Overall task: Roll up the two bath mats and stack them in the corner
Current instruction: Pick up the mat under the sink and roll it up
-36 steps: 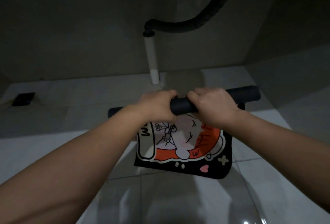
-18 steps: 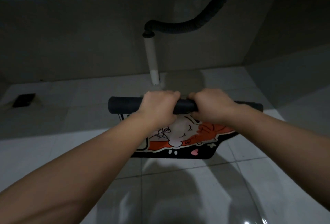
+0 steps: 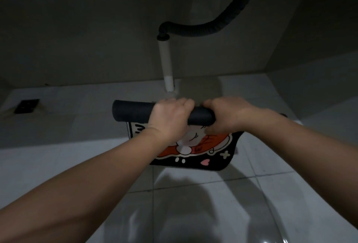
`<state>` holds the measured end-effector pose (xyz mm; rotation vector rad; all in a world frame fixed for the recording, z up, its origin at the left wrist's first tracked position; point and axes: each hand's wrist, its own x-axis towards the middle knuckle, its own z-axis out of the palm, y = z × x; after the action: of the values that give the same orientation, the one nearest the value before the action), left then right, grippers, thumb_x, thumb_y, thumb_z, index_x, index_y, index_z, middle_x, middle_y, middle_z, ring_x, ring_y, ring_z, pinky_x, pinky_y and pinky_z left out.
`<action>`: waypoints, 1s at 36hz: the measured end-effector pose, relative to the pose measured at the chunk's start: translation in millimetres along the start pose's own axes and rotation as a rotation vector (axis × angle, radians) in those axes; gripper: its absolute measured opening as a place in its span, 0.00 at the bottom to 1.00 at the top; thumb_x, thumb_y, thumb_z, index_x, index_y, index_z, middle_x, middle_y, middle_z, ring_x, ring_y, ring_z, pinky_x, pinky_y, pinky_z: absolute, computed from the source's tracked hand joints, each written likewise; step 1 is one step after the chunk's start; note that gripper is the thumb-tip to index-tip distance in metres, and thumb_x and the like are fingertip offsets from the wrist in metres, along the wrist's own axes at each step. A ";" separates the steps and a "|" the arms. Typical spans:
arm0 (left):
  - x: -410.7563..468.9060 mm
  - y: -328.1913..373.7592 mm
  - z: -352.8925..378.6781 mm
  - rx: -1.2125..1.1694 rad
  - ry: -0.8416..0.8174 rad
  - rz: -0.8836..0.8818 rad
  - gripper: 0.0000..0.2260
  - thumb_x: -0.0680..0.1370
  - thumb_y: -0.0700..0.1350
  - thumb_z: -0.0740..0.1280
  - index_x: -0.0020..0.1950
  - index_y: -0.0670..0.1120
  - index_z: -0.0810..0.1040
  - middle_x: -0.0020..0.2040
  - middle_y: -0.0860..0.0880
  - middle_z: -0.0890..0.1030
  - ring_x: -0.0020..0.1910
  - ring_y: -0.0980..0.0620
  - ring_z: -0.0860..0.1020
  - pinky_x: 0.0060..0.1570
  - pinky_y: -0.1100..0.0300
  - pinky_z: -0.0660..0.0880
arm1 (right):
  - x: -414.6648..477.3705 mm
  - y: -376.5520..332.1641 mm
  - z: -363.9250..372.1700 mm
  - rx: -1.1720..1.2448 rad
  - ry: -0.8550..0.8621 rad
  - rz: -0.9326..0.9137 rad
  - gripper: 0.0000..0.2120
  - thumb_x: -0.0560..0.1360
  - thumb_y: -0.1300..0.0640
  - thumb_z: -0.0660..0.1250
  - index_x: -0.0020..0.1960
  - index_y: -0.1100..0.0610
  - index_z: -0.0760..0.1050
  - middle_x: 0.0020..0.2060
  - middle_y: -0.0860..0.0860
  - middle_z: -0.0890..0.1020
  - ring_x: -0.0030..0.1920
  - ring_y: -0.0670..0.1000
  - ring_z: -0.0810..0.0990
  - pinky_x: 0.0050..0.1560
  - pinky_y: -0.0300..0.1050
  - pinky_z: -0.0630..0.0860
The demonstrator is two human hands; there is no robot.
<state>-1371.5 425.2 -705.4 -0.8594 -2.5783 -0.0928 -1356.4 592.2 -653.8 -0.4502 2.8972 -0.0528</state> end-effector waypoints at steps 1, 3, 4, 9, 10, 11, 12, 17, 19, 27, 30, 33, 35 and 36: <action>0.1 -0.8 0.7 0.007 0.018 0.002 0.12 0.63 0.44 0.73 0.44 0.46 0.76 0.37 0.48 0.80 0.34 0.44 0.79 0.33 0.60 0.62 | 1.2 1.8 -0.1 0.034 -0.017 0.008 0.19 0.63 0.44 0.72 0.52 0.46 0.73 0.42 0.47 0.80 0.42 0.51 0.79 0.36 0.42 0.70; 0.4 -0.5 1.6 0.013 0.001 0.004 0.12 0.65 0.45 0.72 0.46 0.46 0.76 0.39 0.48 0.80 0.36 0.45 0.79 0.34 0.59 0.62 | 2.8 3.0 0.9 0.077 0.004 0.019 0.17 0.63 0.47 0.72 0.50 0.46 0.74 0.40 0.48 0.80 0.40 0.51 0.78 0.35 0.43 0.70; 1.1 0.3 0.2 0.013 -0.044 0.004 0.13 0.68 0.46 0.71 0.50 0.47 0.75 0.43 0.48 0.80 0.41 0.45 0.79 0.36 0.58 0.63 | 2.4 2.6 2.1 0.065 0.026 0.017 0.16 0.64 0.48 0.72 0.50 0.47 0.75 0.39 0.48 0.80 0.39 0.52 0.78 0.35 0.43 0.70; 11.9 -5.0 -5.6 -0.187 -0.360 -0.093 0.26 0.69 0.52 0.70 0.64 0.51 0.67 0.57 0.50 0.76 0.54 0.47 0.77 0.43 0.55 0.72 | -2.2 4.8 19.9 -0.328 0.339 -0.154 0.12 0.70 0.53 0.67 0.52 0.54 0.73 0.41 0.52 0.80 0.39 0.57 0.80 0.32 0.46 0.65; 14.0 -6.4 -7.1 -0.243 -0.431 -0.119 0.29 0.68 0.52 0.71 0.66 0.52 0.65 0.57 0.50 0.77 0.54 0.47 0.77 0.45 0.55 0.73 | -2.3 6.3 23.3 -0.401 0.426 -0.200 0.11 0.68 0.55 0.70 0.49 0.56 0.74 0.38 0.53 0.80 0.35 0.57 0.79 0.30 0.46 0.65; 15.3 -7.4 -7.8 -0.308 -0.484 -0.151 0.30 0.67 0.52 0.71 0.67 0.54 0.65 0.56 0.50 0.78 0.53 0.47 0.78 0.46 0.55 0.75 | -2.5 7.5 25.7 -0.424 0.503 -0.234 0.12 0.64 0.58 0.73 0.45 0.57 0.75 0.34 0.54 0.79 0.31 0.58 0.78 0.28 0.46 0.66; 16.1 -7.9 -8.2 -0.381 -0.513 -0.182 0.29 0.66 0.51 0.72 0.66 0.54 0.67 0.54 0.50 0.79 0.51 0.47 0.78 0.46 0.55 0.76 | -2.0 8.5 27.3 -0.419 0.554 -0.250 0.12 0.62 0.60 0.74 0.42 0.58 0.75 0.31 0.54 0.78 0.28 0.58 0.77 0.26 0.45 0.67; 14.4 -6.5 -8.9 -0.325 -0.440 -0.183 0.14 0.69 0.49 0.69 0.53 0.52 0.73 0.42 0.51 0.78 0.45 0.48 0.79 0.38 0.58 0.72 | 2.2 8.8 34.6 -0.388 0.563 -0.240 0.12 0.62 0.60 0.73 0.43 0.57 0.75 0.33 0.55 0.78 0.30 0.58 0.77 0.29 0.46 0.67; 9.6 -3.5 -5.5 -0.211 -0.353 -0.118 0.11 0.71 0.48 0.67 0.52 0.51 0.72 0.43 0.50 0.78 0.45 0.47 0.79 0.36 0.58 0.68 | 2.8 5.1 30.8 -0.333 0.435 -0.190 0.13 0.67 0.56 0.70 0.50 0.54 0.73 0.40 0.53 0.79 0.37 0.56 0.79 0.32 0.45 0.64; -1.0 2.8 3.4 0.011 -0.113 -0.015 0.12 0.72 0.46 0.66 0.55 0.49 0.72 0.51 0.50 0.80 0.47 0.46 0.78 0.37 0.57 0.65 | 9.0 7.4 7.8 0.124 -0.140 0.084 0.20 0.62 0.47 0.74 0.52 0.46 0.74 0.41 0.47 0.80 0.40 0.50 0.79 0.36 0.42 0.73; 2.2 2.4 3.9 -0.014 -0.183 -0.023 0.15 0.72 0.46 0.66 0.58 0.50 0.71 0.53 0.50 0.78 0.49 0.47 0.77 0.37 0.57 0.65 | 9.4 6.4 9.0 0.083 -0.081 0.059 0.15 0.64 0.51 0.72 0.51 0.48 0.76 0.37 0.48 0.78 0.38 0.51 0.78 0.35 0.42 0.70; 10.4 -2.4 -0.9 -0.148 -0.329 -0.016 0.15 0.70 0.49 0.68 0.55 0.50 0.71 0.51 0.50 0.78 0.49 0.47 0.78 0.38 0.57 0.68 | 5.9 7.4 16.1 -0.107 0.064 -0.006 0.12 0.68 0.52 0.68 0.51 0.49 0.75 0.39 0.50 0.80 0.38 0.54 0.77 0.35 0.43 0.68; 14.2 -7.8 -4.3 -0.252 -0.416 -0.037 0.18 0.68 0.52 0.70 0.56 0.52 0.71 0.51 0.51 0.79 0.48 0.48 0.78 0.39 0.57 0.71 | 3.7 10.1 25.1 -0.312 0.268 -0.114 0.10 0.69 0.54 0.67 0.49 0.52 0.73 0.38 0.51 0.80 0.37 0.56 0.80 0.32 0.44 0.64; 14.5 -10.6 -4.8 -0.317 -0.462 -0.064 0.21 0.67 0.53 0.71 0.57 0.53 0.72 0.51 0.50 0.79 0.48 0.48 0.78 0.42 0.57 0.74 | 3.2 11.8 29.4 -0.410 0.373 -0.174 0.09 0.67 0.56 0.69 0.46 0.54 0.74 0.35 0.51 0.80 0.33 0.56 0.80 0.30 0.44 0.61</action>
<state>-1386.4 423.8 -694.4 -1.0050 -3.0795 -0.3701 -1356.6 602.3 -684.0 -0.8416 3.2241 0.4901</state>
